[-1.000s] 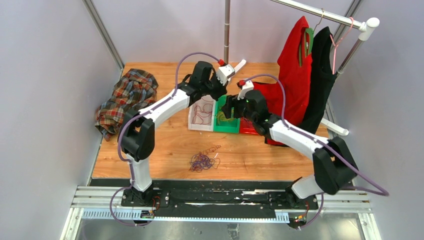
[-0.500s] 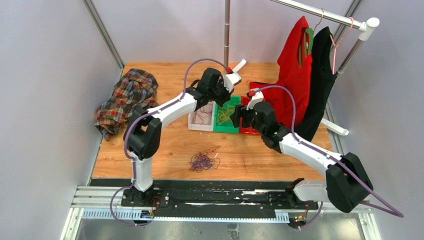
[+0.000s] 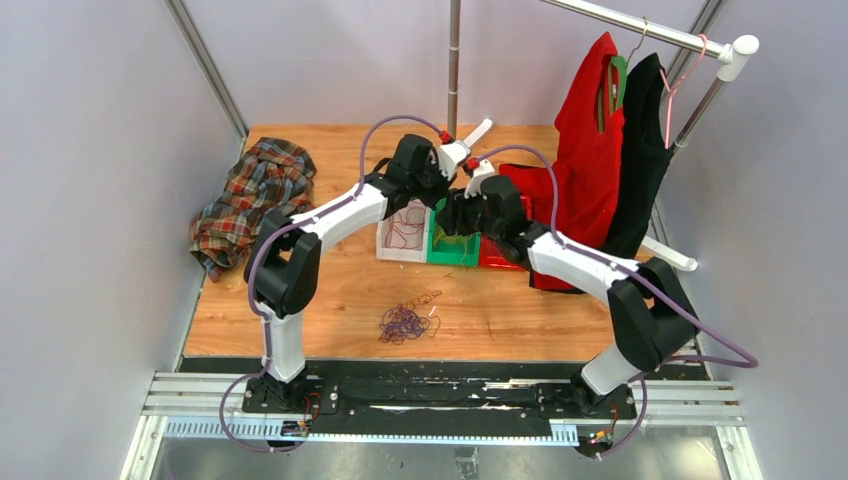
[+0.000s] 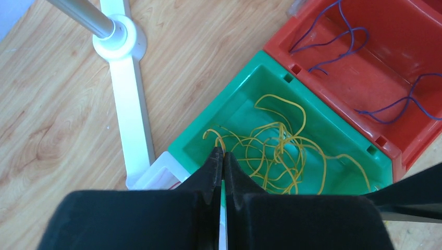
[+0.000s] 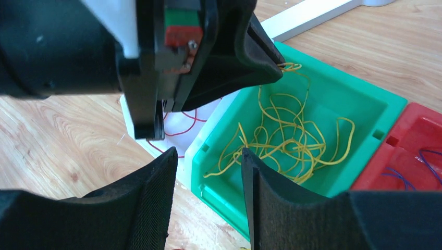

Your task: Untangle the cables

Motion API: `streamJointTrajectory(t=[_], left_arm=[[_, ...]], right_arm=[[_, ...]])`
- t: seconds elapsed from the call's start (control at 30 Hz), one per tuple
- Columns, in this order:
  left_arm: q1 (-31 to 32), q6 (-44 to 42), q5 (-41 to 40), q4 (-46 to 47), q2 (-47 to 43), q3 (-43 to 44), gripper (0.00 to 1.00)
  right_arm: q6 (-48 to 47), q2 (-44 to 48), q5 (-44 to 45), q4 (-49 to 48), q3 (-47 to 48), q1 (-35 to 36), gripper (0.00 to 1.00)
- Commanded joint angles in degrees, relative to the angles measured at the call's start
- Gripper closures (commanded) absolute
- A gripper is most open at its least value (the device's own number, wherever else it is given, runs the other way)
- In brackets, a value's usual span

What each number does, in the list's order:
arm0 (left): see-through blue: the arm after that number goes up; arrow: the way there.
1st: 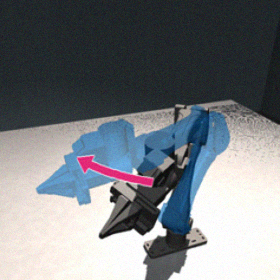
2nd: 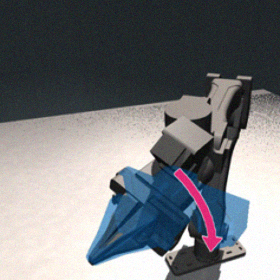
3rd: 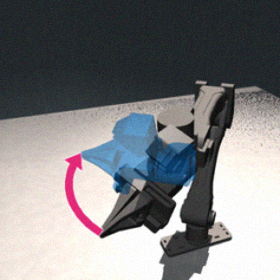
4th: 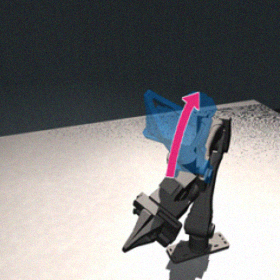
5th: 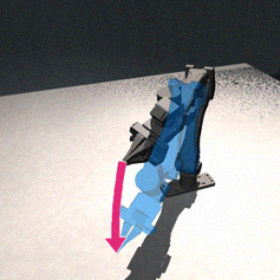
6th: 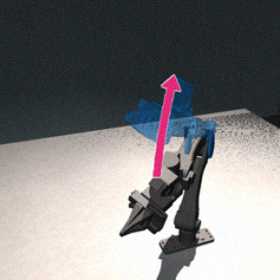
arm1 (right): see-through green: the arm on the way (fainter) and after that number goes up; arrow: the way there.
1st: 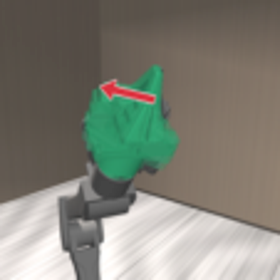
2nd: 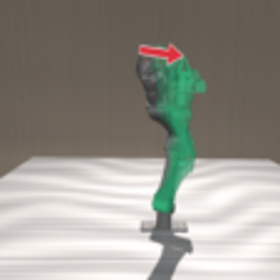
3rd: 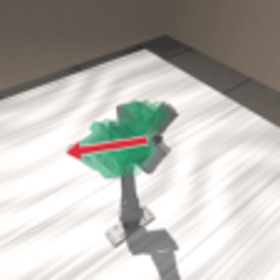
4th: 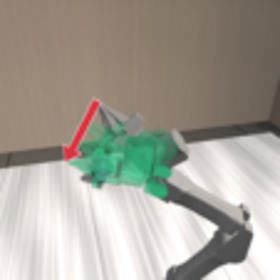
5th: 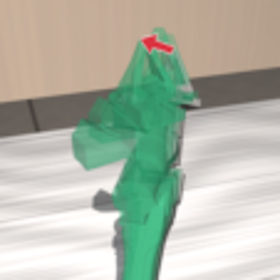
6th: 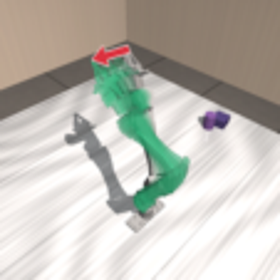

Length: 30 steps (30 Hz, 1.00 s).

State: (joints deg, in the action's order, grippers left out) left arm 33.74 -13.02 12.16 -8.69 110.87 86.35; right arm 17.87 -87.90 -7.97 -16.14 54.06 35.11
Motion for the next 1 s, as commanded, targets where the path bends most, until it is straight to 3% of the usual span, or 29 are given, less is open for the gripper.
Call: streamJointTrajectory(t=[0.0, 0.17, 0.3, 0.5, 0.7, 0.97], left_arm=[[-0.33, 1.89, -0.99, 2.13, -2.03, -0.45, 1.0], [-1.96, 4.86, -2.38, 3.59, -0.91, 1.95, 1.0], [-2.16, 4.73, -1.17, 3.2, -0.26, 2.87, 1.0], [-1.6, 5.85, 1.01, 3.26, 0.7, 2.39, 0.99], [-1.22, 4.64, 0.07, 3.24, 0.75, 2.32, 1.0], [-1.13, 4.27, 0.55, 2.88, 0.58, 2.05, 1.0]], right_arm=[[0.12, -2.52, -1.52, 2.15, 3.75, 0.75, 0.52], [-1.4, -0.32, -0.8, 4.81, 2.92, 0.87, 0.52], [-2.6, 4.34, 5.79, 12.47, 0.11, 2.35, 0.48], [0.49, 9.12, 7.25, 10.49, -10.41, 5.22, 0.53], [0.82, 5.27, 8.52, 7.9, -12.1, 7.71, 0.55], [0.92, 0.23, 17.42, 3.0, -11.49, 8.8, 0.59]])
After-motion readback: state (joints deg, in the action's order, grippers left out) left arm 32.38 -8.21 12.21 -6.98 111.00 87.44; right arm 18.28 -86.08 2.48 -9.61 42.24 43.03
